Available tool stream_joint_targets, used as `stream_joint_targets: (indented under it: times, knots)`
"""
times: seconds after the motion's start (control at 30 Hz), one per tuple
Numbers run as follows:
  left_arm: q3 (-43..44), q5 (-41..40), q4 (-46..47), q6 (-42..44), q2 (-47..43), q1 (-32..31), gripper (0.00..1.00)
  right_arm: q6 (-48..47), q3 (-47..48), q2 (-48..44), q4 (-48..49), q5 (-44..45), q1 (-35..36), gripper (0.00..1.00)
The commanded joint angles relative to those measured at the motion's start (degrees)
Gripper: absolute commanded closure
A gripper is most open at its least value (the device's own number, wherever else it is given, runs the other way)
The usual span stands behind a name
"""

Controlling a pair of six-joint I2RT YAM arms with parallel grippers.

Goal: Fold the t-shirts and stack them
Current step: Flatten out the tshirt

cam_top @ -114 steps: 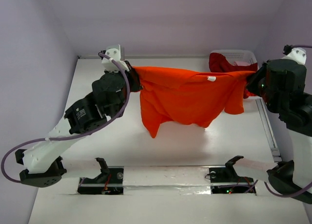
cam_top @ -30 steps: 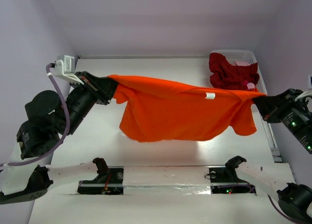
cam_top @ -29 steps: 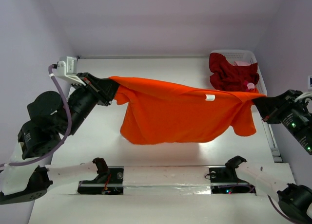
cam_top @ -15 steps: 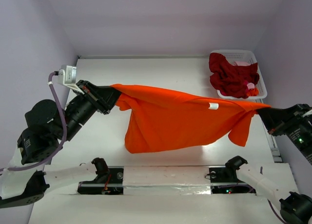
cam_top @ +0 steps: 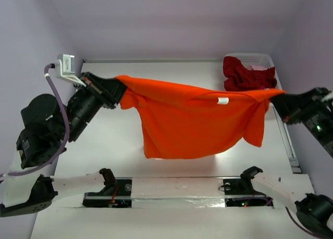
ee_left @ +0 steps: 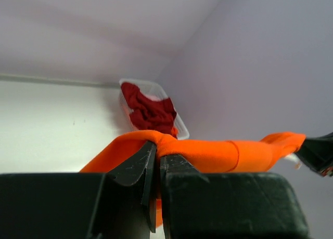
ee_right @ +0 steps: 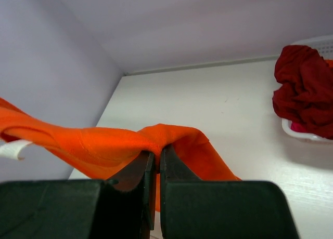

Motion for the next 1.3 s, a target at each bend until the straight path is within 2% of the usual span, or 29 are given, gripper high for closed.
stream_joint_targets:
  times: [0.0,0.17,0.3,0.4,0.57,0.73,0.87,1.07,1.27]
  knots:
    - [7.5,-6.96,2.05,0.56,4.85,0.26,1.0,-1.02,3.9,7.32,7.09,0.88,-0.47,1.0]
    - [22.5,-11.98,-2.86,3.89,18.03,0.26,1.0,-2.51,11.64,19.87,9.2,0.09,-0.47,1.0]
    - [31.05,-10.77,-5.15,5.13,26.47,3.76,1.0,-2.69,19.38,27.78,10.08,-0.96,-0.47,1.0]
    - [31.6,-9.88,-3.49,4.69,29.65,4.39,1.0,-2.25,23.77,32.54,10.61,-2.02,-0.47,1.0]
    - [29.59,-9.52,-1.02,5.48,29.13,4.92,1.0,-2.52,26.42,35.11,10.52,-2.11,-0.47,1.0]
    - [24.49,-10.49,-2.33,3.9,22.55,4.92,1.0,-2.87,19.41,29.76,9.56,-1.59,-0.47,1.0]
    - [16.08,-11.02,-3.49,1.97,16.05,4.92,1.0,-3.22,11.06,19.15,7.36,1.57,-0.47,1.0]
    - [6.92,-10.49,-2.78,2.22,5.49,4.92,1.0,-2.08,2.53,8.67,1.74,5.97,-0.47,1.0]
    - [7.43,-8.03,-3.92,4.6,0.65,4.92,1.0,-0.85,2.42,2.94,-2.92,8.87,-0.47,1.0]
